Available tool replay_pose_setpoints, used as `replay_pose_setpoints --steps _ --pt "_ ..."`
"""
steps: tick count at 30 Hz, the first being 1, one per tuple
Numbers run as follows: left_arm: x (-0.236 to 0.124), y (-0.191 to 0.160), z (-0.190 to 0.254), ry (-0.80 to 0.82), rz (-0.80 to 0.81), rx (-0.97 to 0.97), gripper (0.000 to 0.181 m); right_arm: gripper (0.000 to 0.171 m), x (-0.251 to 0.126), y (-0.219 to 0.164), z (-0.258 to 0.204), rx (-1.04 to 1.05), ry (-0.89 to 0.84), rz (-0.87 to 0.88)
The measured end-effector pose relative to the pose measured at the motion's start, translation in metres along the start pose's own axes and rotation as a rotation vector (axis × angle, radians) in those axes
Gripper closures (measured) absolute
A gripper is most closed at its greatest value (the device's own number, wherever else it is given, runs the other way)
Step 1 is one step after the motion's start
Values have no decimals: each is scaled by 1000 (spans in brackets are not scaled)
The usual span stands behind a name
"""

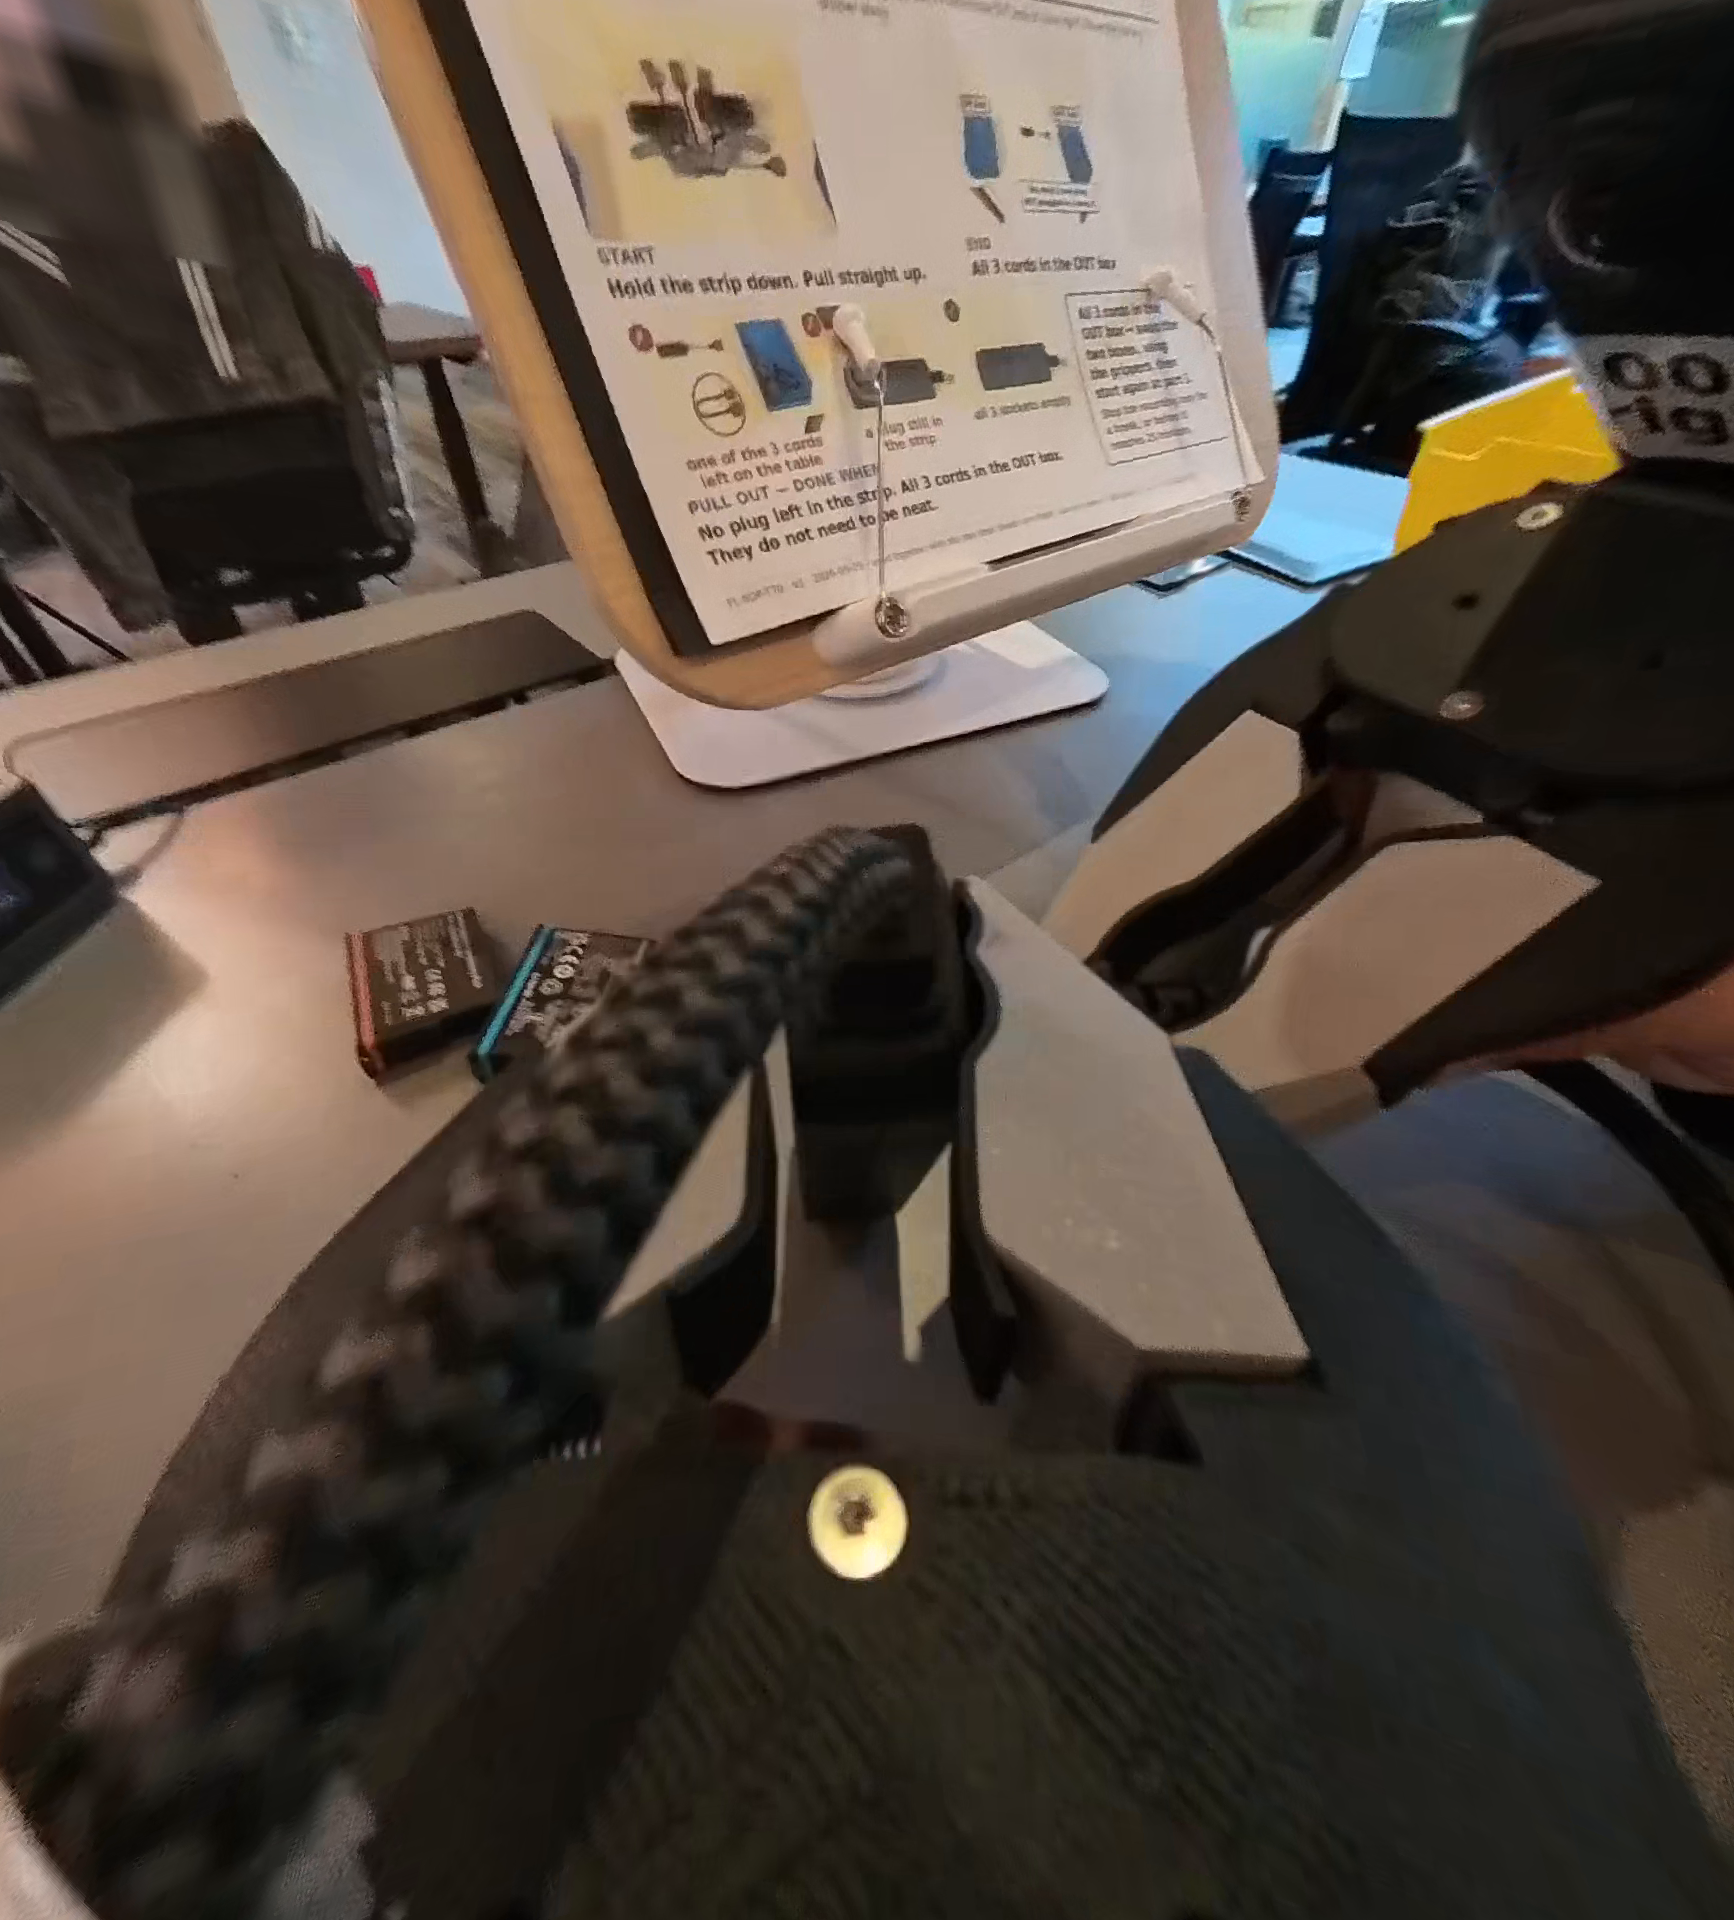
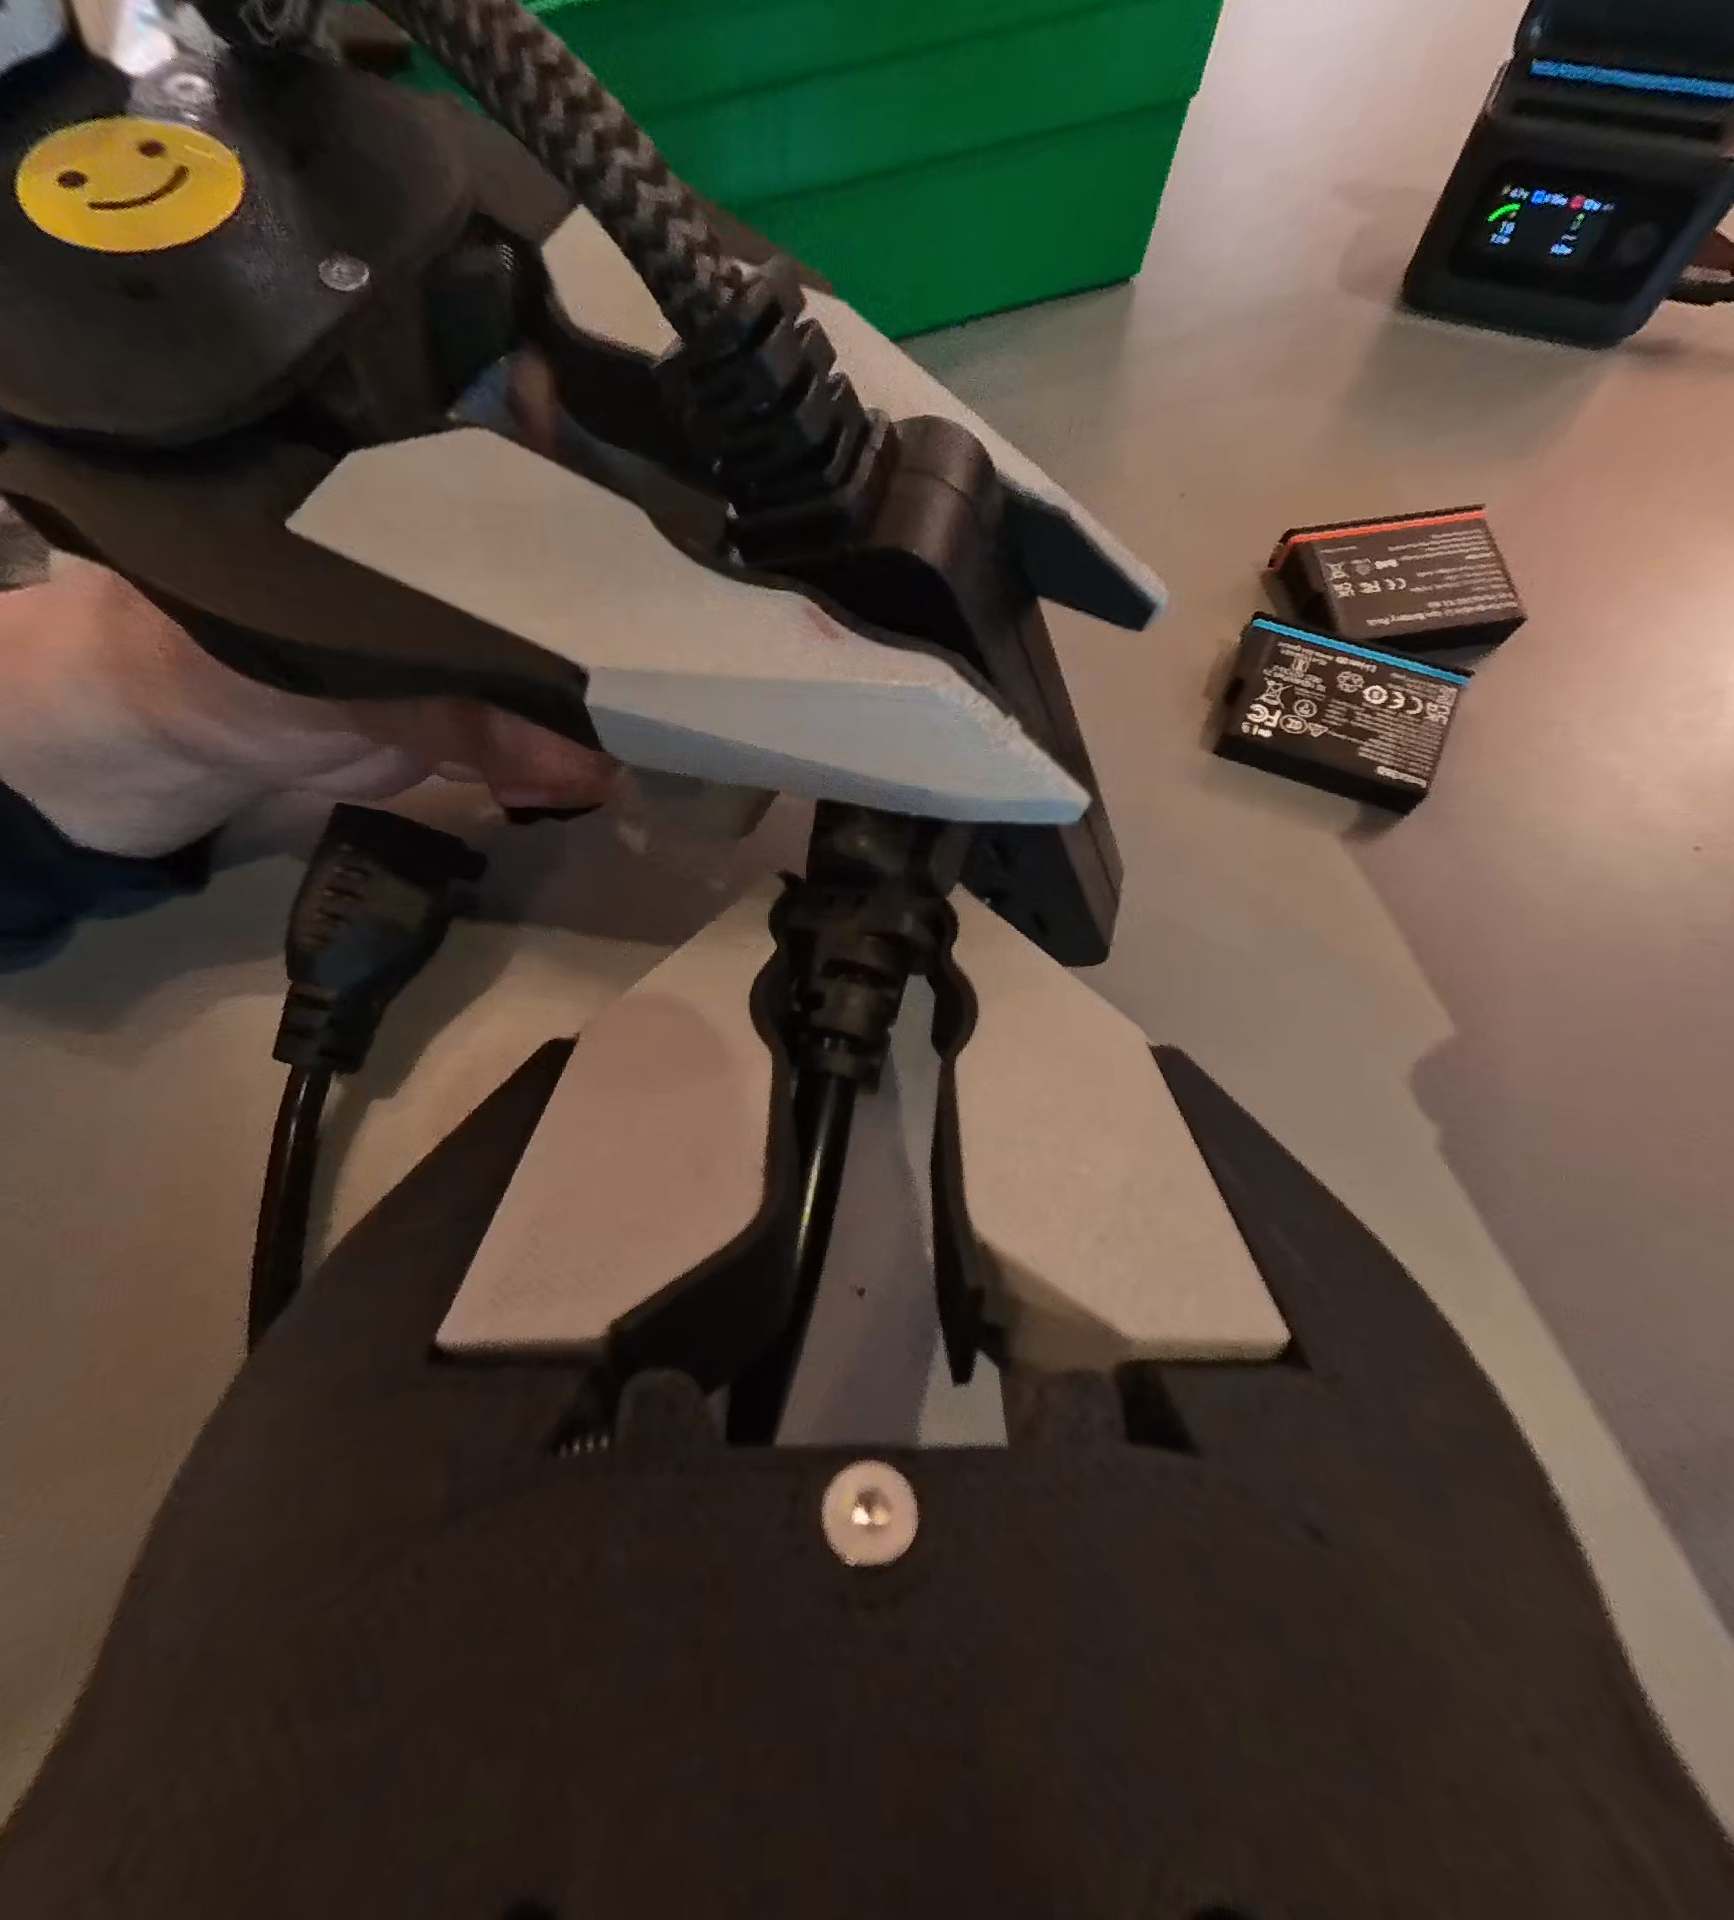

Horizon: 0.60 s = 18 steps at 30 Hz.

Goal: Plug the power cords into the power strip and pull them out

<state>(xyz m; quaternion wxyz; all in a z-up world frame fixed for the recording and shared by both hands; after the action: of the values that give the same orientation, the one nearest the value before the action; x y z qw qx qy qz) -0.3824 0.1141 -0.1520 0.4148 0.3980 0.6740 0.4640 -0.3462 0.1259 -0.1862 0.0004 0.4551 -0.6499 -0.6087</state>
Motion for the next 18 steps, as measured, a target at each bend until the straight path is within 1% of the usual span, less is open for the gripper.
replay_pose_setpoints --steps 2,4,6,7,8,9,13,18 --pt "-1 3 0 24 13 30 150 151 -1 1 0 -26 -19 -2" --pt "0 3 1 9 25 5 151 151 -2 1 1 -33 -35 -4" --pt "1 7 6 -45 50 -54 134 151 -1 -1 2 -15 -36 -11" --pt "1 7 5 -32 54 -63 137 151 -1 -2 2 -7 -29 -15" --pt "0 7 1 5 51 -46 147 151 0 -2 1 -1 -17 -11" --pt "-1 7 -1 33 47 -13 151 151 0 -2 -1 4 -7 -8" --pt "-1 6 -3 90 24 40 153 151 2 -1 -1 14 -12 -3" --pt "0 6 -3 50 30 14 154 150 3 -1 0 44 -16 -2"
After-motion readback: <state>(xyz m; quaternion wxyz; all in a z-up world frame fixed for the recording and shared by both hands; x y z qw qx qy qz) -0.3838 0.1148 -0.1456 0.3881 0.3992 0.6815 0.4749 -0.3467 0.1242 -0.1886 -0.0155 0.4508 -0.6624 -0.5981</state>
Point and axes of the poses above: each gripper's, where its closed fingertips meet, x out along the fingers, y out of its top, z = x × y across the jaws, the point moved 3 cm from there along -x, back along the fingers, and after that the axes turned 13 degrees about x, right-handed, at the moved point
